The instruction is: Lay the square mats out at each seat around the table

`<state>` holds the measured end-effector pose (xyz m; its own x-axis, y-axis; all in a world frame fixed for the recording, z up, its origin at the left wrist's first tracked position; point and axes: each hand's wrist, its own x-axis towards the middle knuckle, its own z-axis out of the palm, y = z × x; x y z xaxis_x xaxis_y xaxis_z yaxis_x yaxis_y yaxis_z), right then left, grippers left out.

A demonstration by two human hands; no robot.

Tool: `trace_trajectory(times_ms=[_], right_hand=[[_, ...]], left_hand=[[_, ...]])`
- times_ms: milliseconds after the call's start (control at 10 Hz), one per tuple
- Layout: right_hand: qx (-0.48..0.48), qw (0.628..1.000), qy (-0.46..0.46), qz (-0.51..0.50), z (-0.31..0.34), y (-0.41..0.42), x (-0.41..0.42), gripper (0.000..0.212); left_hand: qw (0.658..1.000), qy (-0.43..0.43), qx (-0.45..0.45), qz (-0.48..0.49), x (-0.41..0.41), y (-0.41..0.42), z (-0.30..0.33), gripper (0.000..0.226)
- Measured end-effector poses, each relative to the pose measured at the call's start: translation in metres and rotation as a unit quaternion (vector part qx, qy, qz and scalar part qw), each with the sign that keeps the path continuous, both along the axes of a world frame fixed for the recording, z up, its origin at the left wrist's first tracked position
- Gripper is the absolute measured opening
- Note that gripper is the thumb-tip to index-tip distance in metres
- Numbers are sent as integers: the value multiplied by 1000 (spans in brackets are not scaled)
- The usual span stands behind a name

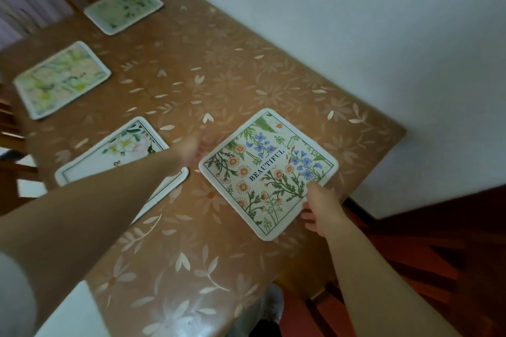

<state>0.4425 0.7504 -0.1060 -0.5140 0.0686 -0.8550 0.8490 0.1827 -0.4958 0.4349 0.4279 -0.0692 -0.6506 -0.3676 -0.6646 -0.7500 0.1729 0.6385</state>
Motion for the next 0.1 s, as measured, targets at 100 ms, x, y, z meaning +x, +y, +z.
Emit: trace_trajectory(times_ms=[100], right_hand=[[-7,999,31,39,27,-26,-2,38]], left_hand=[[999,23,1,48,24,-16,23,77]])
